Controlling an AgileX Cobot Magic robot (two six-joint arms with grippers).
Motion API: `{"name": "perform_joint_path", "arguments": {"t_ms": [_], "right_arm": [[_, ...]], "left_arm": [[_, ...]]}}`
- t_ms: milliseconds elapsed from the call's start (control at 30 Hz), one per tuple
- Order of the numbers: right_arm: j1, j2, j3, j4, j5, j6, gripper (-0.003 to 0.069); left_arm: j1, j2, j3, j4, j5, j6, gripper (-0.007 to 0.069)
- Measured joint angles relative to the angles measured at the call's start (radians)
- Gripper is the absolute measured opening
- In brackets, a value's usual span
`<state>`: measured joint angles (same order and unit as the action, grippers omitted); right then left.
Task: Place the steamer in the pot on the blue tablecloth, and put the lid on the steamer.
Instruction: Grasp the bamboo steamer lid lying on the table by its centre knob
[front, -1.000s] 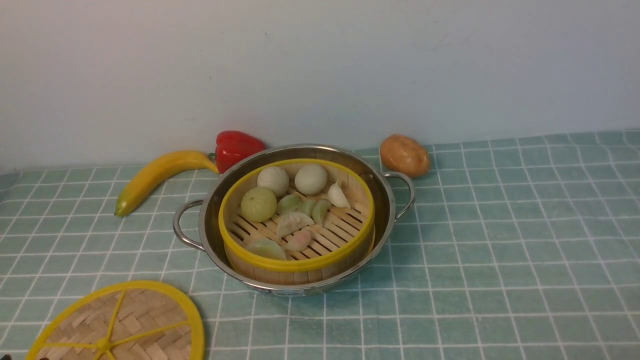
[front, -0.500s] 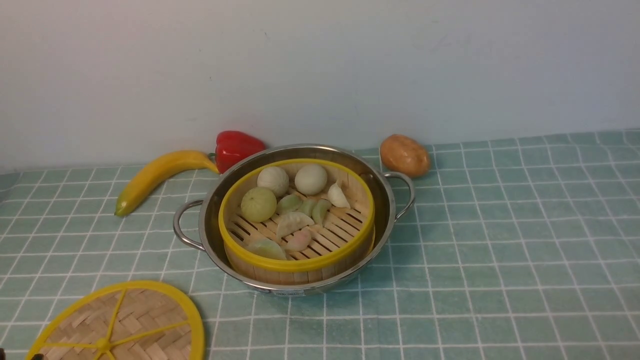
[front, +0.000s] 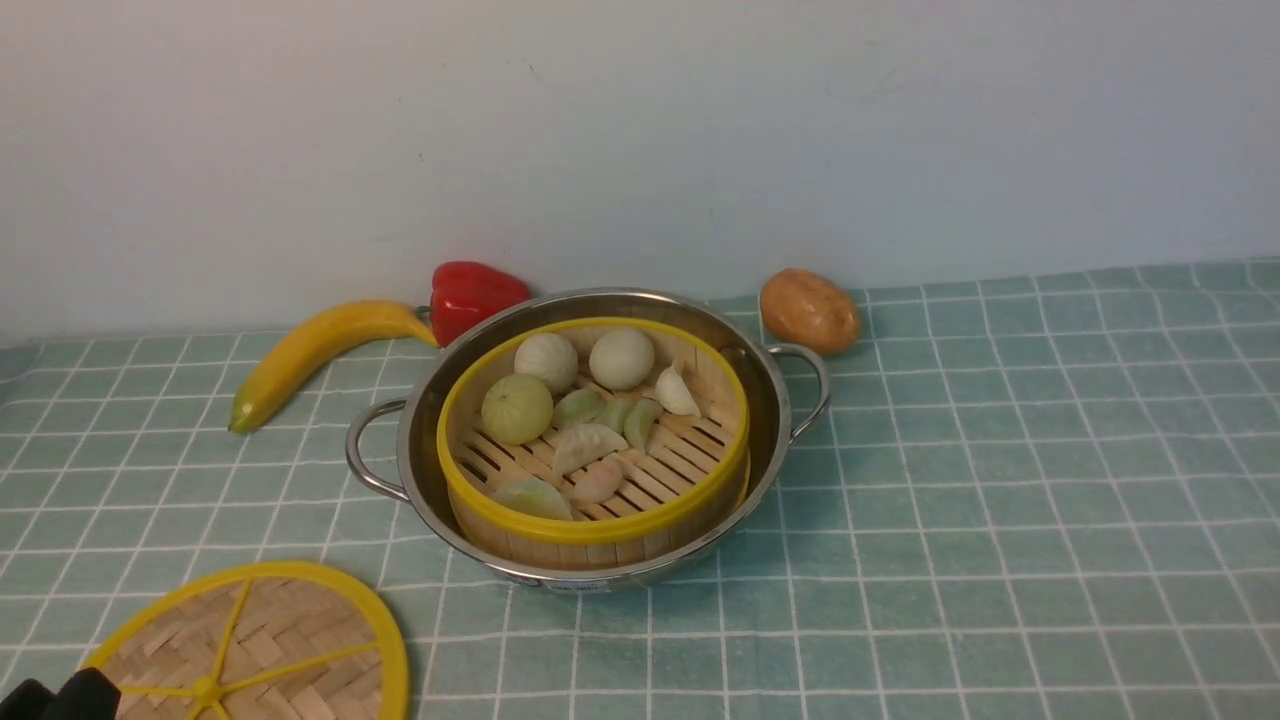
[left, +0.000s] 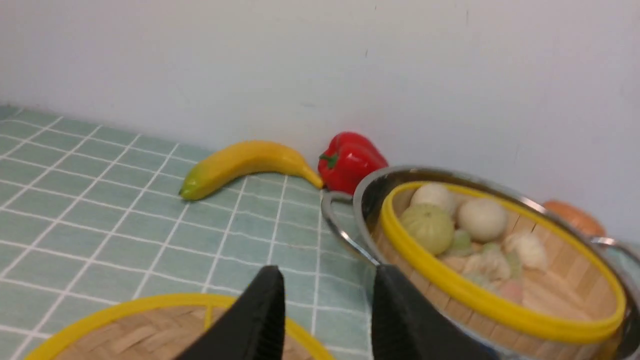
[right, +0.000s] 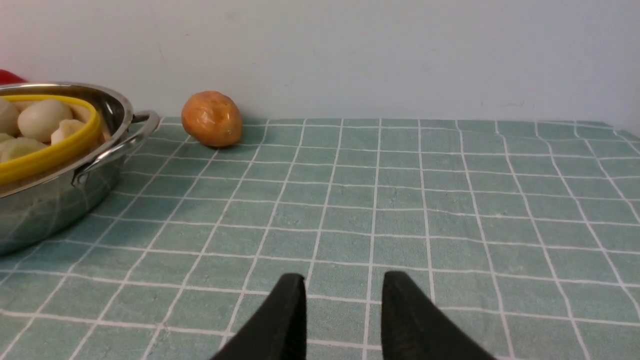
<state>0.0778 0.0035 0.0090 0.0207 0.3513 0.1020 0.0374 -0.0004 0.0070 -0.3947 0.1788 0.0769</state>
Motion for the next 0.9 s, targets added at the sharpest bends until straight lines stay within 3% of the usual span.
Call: {"name": "perform_joint_path", "arguments": {"t_ms": [200,400,500,700,900], "right_arm": [[0.000,0.000,0.000,0.000,0.000,0.001,0.0239],[0.000,0.000,0.000,0.000,0.000,0.001,0.0239],[0.000,0.000,0.000,0.000,0.000,0.001,0.0239],[0.000,0.000,0.000,0.000,0.000,0.001,0.0239],[0.000,0.000,0.000,0.000,0.000,0.009,0.0239]], "left_arm": [[0.000,0.000,-0.006,-0.123,-0.076,-0.006,0.0243],[0.000,0.043,-0.183,-0.130,0.059,0.027,0.0243],[0.000,0.162,-0.331,-0.069,0.249,0.047,0.0243],[0.000,0.538,-0.639,0.101,0.782,0.040,0.0243],[0.000,0.883,-0.820,0.234,0.957,-0.015,0.0243]]}}
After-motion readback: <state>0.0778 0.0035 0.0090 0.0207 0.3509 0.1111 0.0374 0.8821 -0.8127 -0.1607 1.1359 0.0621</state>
